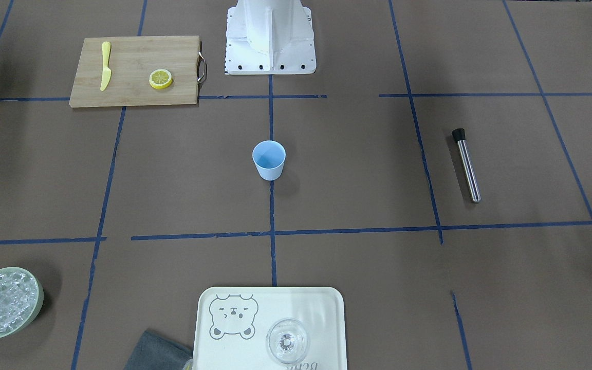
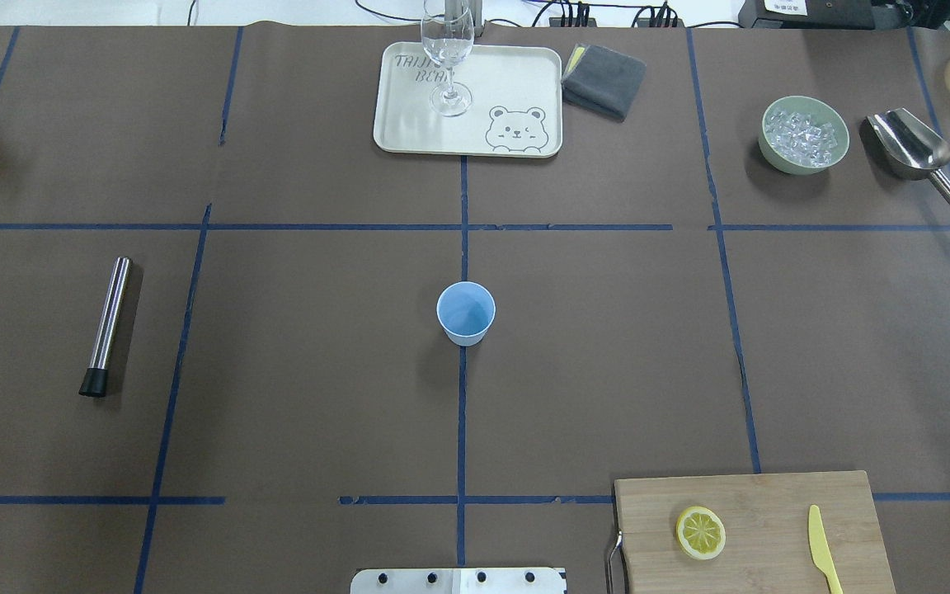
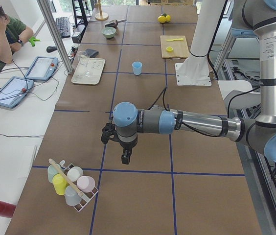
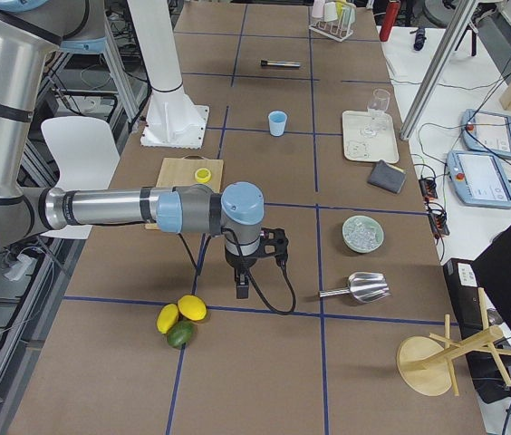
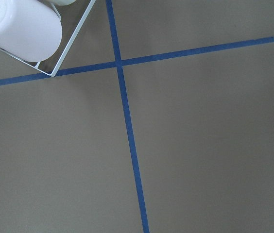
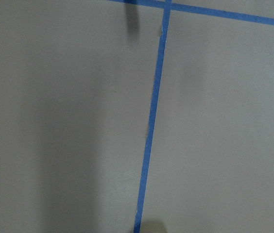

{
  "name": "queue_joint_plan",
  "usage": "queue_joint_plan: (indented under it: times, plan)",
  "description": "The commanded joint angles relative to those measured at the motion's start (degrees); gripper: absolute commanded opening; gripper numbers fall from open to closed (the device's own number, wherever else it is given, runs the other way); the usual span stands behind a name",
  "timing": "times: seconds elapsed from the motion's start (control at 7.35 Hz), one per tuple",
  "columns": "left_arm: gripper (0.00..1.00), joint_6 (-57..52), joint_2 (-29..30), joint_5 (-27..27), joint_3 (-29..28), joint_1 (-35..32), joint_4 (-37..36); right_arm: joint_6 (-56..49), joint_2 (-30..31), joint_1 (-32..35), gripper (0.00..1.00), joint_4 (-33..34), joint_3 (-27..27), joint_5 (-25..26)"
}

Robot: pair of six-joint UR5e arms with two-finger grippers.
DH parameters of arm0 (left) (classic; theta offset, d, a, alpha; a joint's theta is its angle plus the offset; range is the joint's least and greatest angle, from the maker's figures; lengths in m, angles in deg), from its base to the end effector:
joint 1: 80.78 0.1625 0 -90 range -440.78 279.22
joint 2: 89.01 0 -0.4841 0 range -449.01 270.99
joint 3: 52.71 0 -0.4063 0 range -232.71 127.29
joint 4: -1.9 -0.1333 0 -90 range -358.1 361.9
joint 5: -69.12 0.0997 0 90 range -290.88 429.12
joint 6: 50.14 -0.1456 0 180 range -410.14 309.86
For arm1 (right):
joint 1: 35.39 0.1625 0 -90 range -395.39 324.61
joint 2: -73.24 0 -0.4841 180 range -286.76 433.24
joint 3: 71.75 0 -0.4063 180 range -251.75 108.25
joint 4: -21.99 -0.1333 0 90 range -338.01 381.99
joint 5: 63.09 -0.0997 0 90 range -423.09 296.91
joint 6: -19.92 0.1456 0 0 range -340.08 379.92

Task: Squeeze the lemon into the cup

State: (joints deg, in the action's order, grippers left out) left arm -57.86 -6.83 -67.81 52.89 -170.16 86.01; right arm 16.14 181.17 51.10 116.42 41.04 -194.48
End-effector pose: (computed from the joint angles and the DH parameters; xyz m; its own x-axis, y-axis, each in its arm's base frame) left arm -0.0222 -0.4399 0.6832 0.6750 0.1654 -0.7191 -0.1024 0.9861 0.1308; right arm 0.0151 -0.3579 0.6971 0.7429 -0.1166 0.6592 0.1104 0.9926 0.0511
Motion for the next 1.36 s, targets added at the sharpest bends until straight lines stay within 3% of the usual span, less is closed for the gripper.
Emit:
queue_joint_plan:
  times: [0.0,0.68,1.09,1.22]
  plan:
    - [1.00,-0.19,0.00,0.00,0.13,-0.01,0.00,0.00,0.09,0.00,1.00,0.05,-0.02,-0.09]
    - [1.00,-0.19,0.09,0.00,-0.31,-0.01,0.00,0.53,-0.18,0.00,1.00,-0.13,1.63,-0.87]
    - [1.00,-0.19,0.18,0.00,-0.13,-0.01,0.09,0.71,-5.97,0.00,1.00,-0.39,1.29,-0.53]
    - [1.00,-0.19,0.18,0.00,0.39,-0.01,0.09,1.31,-6.15,0.09,1.00,-3.27,0.95,-0.70]
